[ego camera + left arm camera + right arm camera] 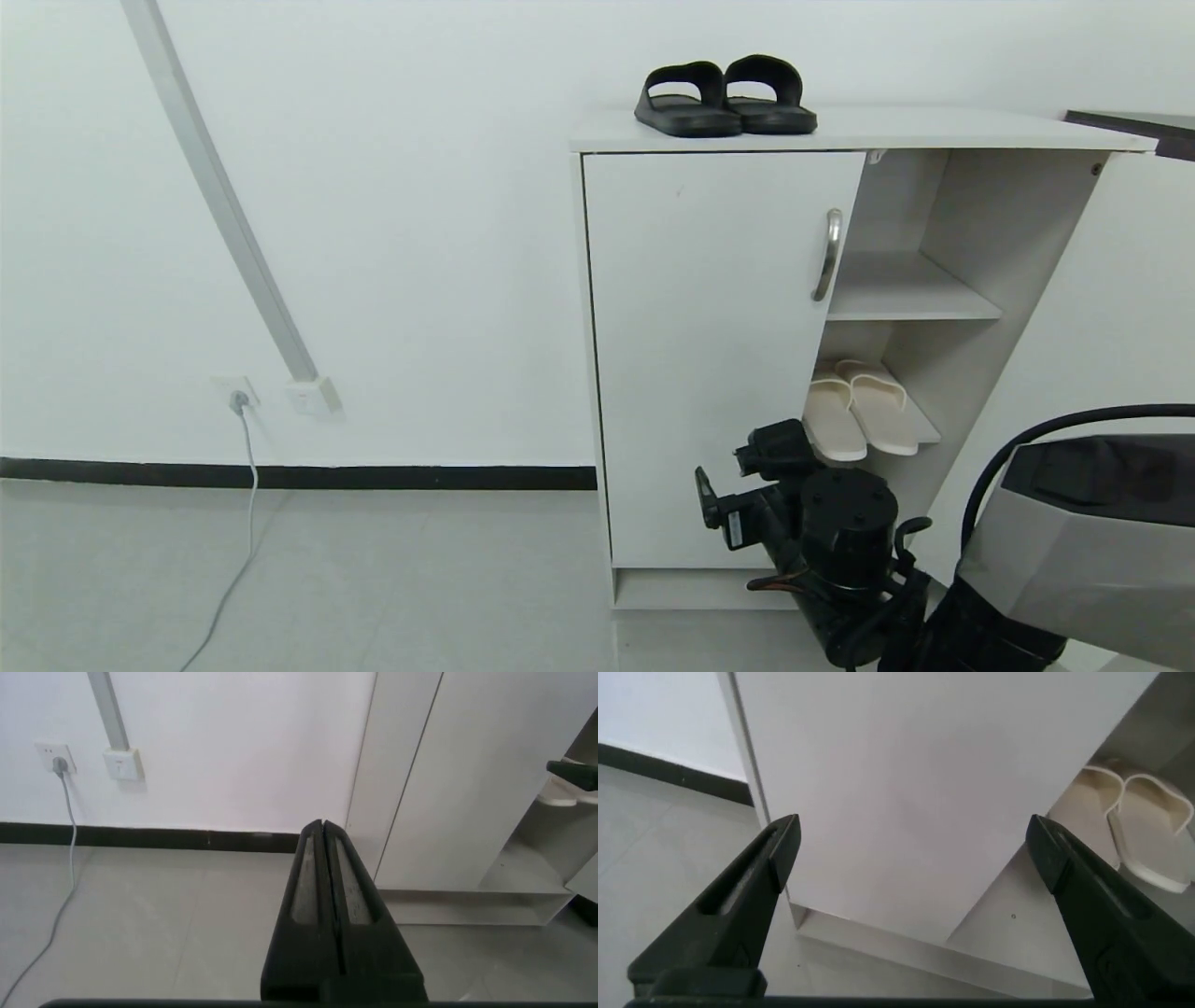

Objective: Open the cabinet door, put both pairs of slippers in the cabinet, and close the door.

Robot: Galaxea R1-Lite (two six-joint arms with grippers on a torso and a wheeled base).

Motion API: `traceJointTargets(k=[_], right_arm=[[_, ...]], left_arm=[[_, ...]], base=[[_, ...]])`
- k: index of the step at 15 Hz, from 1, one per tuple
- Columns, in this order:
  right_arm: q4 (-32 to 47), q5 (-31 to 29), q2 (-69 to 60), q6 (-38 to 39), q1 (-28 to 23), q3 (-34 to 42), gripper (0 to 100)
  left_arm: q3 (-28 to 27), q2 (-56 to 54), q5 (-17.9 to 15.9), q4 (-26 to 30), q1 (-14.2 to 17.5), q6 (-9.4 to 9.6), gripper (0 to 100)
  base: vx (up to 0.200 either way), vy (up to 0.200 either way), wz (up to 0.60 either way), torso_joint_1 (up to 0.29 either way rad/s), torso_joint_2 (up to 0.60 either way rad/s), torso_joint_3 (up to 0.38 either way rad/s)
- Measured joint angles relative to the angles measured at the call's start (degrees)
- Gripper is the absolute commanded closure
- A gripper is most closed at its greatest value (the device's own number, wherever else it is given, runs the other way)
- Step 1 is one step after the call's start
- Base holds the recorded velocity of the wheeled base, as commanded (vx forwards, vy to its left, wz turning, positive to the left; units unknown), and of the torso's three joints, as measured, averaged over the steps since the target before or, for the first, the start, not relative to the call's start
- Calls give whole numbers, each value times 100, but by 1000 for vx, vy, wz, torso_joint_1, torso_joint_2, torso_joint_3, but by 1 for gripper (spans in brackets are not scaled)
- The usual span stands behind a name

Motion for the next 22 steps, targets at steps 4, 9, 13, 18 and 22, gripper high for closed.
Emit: traceJointTargets(k=[4,9,13,18,22], right_arm=[[16,0,0,0,11,2,0],[24,0,5,0,5,2,0],[27,9,18,0,0,2,0],[27,15,20,0,-6,4,0],[38,17,20,0,-9,2,0]], left_arm=[[4,0,-2,11,2,0,100],[6,0,0,13,-5,0,100],[9,0,0,13,0,0,100],[6,0,0,16,0,0,100],[6,0,0,16,0,0,100]], base=[[0,0,0,44,-486,-366],[0,0,0,117,-465,-341],[0,0,0,160,-469,-325],[0,0,0,178,-489,-317],[0,0,0,214,-519,-317]])
